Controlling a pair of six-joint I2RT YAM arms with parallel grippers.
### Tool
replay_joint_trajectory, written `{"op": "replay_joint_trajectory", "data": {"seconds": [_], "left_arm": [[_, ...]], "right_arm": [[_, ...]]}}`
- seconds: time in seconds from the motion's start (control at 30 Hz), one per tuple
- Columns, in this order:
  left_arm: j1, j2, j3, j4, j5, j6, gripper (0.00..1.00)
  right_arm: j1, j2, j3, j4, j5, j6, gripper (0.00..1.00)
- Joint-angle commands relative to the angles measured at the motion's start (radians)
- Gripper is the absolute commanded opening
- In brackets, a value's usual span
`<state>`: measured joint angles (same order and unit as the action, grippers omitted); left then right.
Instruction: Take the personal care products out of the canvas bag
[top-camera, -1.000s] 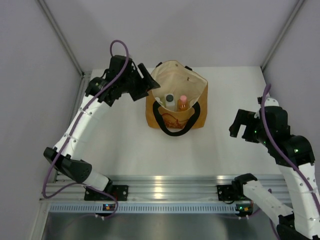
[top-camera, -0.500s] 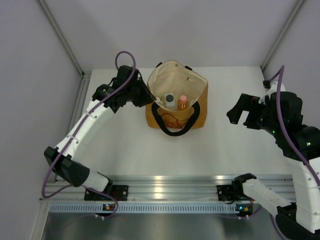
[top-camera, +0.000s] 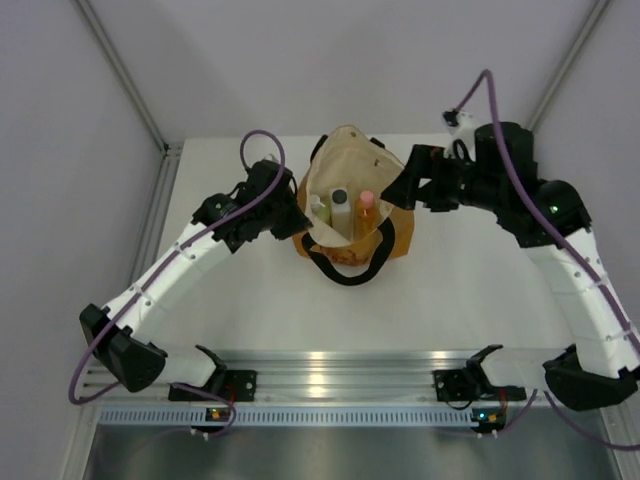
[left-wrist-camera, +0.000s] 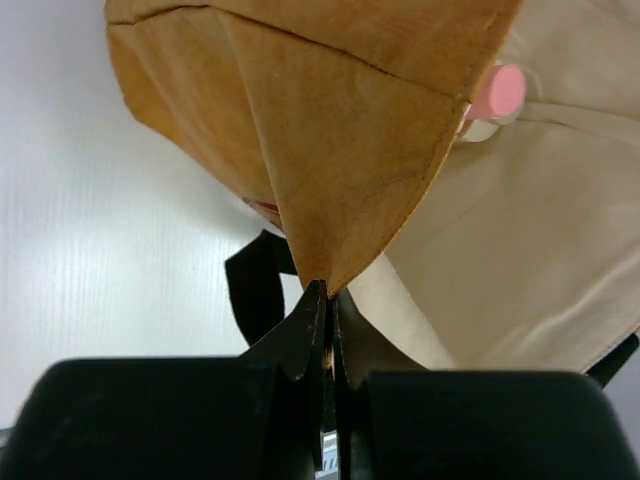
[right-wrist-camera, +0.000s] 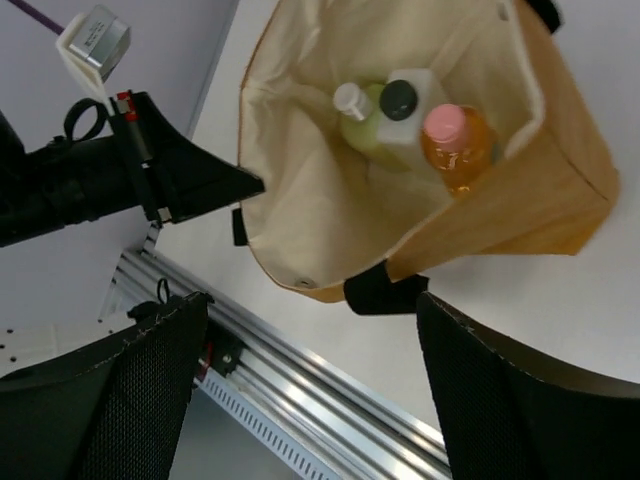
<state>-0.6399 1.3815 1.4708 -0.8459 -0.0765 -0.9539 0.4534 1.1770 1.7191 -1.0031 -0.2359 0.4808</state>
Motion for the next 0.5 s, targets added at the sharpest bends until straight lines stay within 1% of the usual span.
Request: {"op": "replay_joint_trajectory", "data": {"seconds": [0.0,0.07,0.1,0.13,0.17,0.23,0.27,0.37,0.47], "left_arm": [[-0.026,-0.076,-0.058,0.013,-0.084,-0.068,0.00],[-0.029,-0.111,-0.105,0.013,-0.106,-0.104,0.00],[-0.030,-0.122,-0.121,0.013,-0.118,-0.117,0.00],[-0.030,-0.134,-0.144,0.013,-0.127,-0.140,0.00],[-0.032,-0.150,-0.155,0.013,-0.135,-0.149,0.00],[-0.032,-0.160,-0.171,0.013,-0.146,-0.172,0.00],[-0.033,-0.167,-0.185,0.013,-0.146,-0.180,0.00],[-0.035,-0.177,-0.202,0.011,-0.158,-0.210,0.00],[-0.035,-0.208,-0.237,0.013,-0.181,-0.267,0.00]], "right_arm": [[0.146,0.113,0.097,0.113,0.061,0.021,0.82],[0.220,0.160,0.123,0.113,0.131,0.015,0.81],[0.244,0.211,0.147,0.113,0.157,0.009,0.80],[0.261,0.237,0.155,0.112,0.212,0.007,0.79],[0.290,0.259,0.166,0.112,0.230,0.008,0.78],[0.309,0.320,0.162,0.129,0.332,0.016,0.76],[0.315,0.335,0.159,0.136,0.357,0.033,0.75],[0.314,0.384,0.103,0.222,0.389,0.025,0.73],[0.317,0.449,0.076,0.299,0.382,0.009,0.71]]}}
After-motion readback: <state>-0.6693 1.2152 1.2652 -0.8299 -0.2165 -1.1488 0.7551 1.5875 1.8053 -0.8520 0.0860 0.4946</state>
